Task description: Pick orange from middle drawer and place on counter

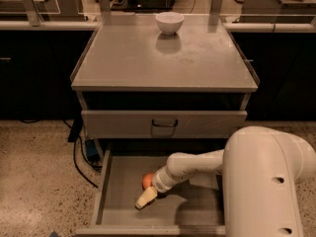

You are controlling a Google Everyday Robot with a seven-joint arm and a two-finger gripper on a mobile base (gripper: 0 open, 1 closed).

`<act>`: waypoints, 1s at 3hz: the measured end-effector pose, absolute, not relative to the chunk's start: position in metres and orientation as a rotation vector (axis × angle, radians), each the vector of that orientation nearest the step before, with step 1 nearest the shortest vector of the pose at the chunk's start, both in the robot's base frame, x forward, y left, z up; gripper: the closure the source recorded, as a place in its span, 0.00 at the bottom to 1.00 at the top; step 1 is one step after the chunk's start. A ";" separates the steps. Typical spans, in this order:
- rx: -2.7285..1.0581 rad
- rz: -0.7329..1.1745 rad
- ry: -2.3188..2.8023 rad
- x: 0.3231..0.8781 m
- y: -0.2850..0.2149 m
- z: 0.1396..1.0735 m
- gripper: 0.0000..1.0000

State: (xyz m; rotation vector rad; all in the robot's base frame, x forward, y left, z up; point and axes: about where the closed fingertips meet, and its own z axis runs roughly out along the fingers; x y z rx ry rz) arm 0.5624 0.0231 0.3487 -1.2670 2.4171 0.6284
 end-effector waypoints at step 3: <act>-1.319 0.608 2.374 0.581 0.046 0.355 0.19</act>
Offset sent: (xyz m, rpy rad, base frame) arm 0.0452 0.0426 0.0165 -0.0222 -0.0767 0.0735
